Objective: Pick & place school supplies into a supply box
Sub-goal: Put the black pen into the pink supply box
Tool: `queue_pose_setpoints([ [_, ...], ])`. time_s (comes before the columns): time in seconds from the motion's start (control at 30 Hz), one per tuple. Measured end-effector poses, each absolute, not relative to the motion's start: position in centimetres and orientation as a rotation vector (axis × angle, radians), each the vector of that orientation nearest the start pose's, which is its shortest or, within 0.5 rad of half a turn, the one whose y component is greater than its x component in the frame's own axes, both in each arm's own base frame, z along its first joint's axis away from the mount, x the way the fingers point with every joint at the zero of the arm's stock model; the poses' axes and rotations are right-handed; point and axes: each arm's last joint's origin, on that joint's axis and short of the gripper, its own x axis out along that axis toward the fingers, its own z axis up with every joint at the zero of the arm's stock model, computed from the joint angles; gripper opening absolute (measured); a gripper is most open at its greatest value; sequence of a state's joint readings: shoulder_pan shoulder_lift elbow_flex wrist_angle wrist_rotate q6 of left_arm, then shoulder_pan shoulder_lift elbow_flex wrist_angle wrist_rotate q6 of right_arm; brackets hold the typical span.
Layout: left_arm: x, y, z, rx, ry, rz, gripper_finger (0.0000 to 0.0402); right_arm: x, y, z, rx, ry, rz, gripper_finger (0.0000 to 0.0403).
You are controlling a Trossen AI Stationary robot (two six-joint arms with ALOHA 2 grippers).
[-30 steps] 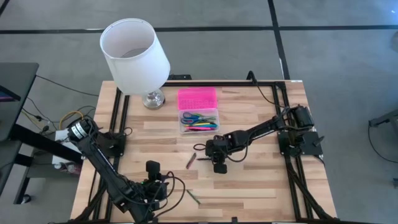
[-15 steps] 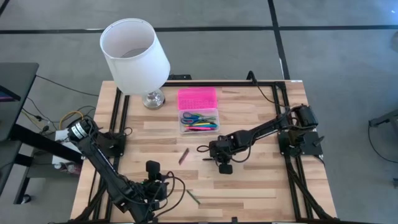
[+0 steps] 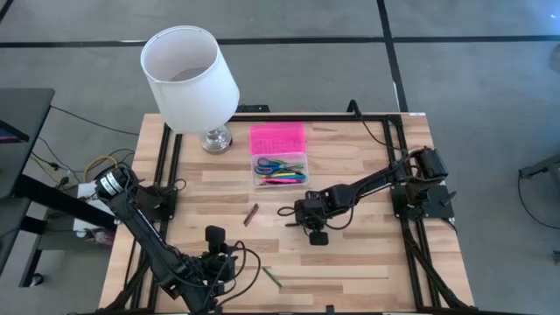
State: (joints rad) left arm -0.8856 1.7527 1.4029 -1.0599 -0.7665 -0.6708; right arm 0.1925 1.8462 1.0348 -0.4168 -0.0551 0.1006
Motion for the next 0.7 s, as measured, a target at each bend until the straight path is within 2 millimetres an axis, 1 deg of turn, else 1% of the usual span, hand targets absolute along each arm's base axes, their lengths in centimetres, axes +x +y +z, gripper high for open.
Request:
queue_pose_setpoints([
  [0.2,22.6,-24.5,24.8,0.418,0.898,0.213,0.0127,33.3,6.9,13.5,-0.037,1.223,0.173,0.0018],
  [0.4,22.5,-24.4,24.8,0.415,0.906,0.226,0.0127,34.4,7.2,15.0,-0.085,1.180,0.206,0.0016],
  [0.53,22.0,-24.2,24.7,0.408,0.924,0.259,0.0127,35.1,7.1,16.1,-0.163,1.152,0.165,0.0015],
  [0.6,21.8,-24.0,24.2,0.410,0.926,0.272,0.0127,35.5,6.9,16.7,-0.212,1.135,0.129,0.0018],
  [0.7,21.0,-23.7,22.8,0.435,0.949,0.290,0.0127,36.4,6.2,17.7,-0.279,1.095,0.065,0.0019],
])
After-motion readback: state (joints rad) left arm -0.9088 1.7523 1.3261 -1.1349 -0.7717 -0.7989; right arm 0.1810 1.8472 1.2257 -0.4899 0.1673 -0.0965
